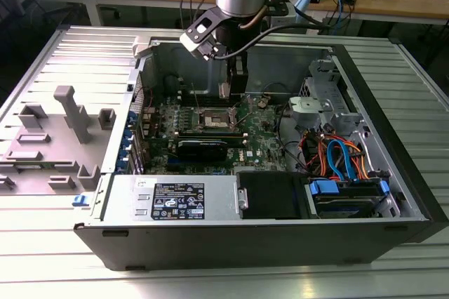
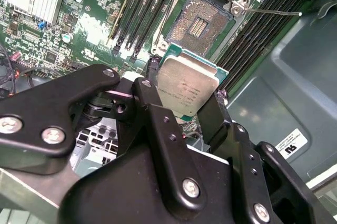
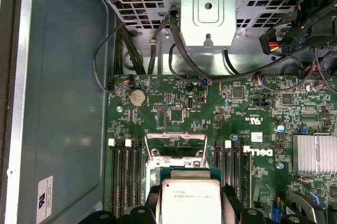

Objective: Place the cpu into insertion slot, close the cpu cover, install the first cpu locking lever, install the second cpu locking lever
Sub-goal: 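Place the cpu into insertion slot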

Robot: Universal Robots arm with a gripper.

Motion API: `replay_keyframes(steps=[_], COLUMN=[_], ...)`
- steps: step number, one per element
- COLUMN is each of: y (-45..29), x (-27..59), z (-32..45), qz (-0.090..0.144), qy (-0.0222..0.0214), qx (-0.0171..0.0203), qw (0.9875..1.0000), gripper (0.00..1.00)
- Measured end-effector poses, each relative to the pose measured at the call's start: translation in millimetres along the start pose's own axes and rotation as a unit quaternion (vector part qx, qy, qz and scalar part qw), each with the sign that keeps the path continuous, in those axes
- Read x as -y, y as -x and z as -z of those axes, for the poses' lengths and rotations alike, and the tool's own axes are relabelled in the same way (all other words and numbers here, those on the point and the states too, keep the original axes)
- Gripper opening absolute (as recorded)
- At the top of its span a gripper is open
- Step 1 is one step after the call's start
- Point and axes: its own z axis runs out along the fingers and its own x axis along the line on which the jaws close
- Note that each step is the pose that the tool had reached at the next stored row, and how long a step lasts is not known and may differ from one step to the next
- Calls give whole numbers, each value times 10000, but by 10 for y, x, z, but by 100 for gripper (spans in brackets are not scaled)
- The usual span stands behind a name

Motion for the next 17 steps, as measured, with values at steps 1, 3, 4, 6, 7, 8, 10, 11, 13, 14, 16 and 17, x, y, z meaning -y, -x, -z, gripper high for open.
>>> replay_keyframes(steps=[1,3,4,6,7,8,10,11,13,14,16,17], y=[0,-10,-13,-21,-30,-32,-39,-45,-52,-63,-120,-133], x=[0,22,30,51,63,68,87,90,111,120,177,192], z=[-5,-24,-35,-62,-78,-91,-113,-125,-148,-157,-201,-212], qz=[1,1,1,2,2,-1,-26,-52,-94,-93,-93,-93], qy=[7,36,42,46,47,48,48,49,51,51,59,66], qx=[-2,0,0,0,1,0,2,2,5,5,4,4], qw=[10000,10000,10000,10000,10000,10000,10000,10000,9999,9999,9999,9999], gripper=[54,54,54,54,54,54,54,54,54,54,54,54])
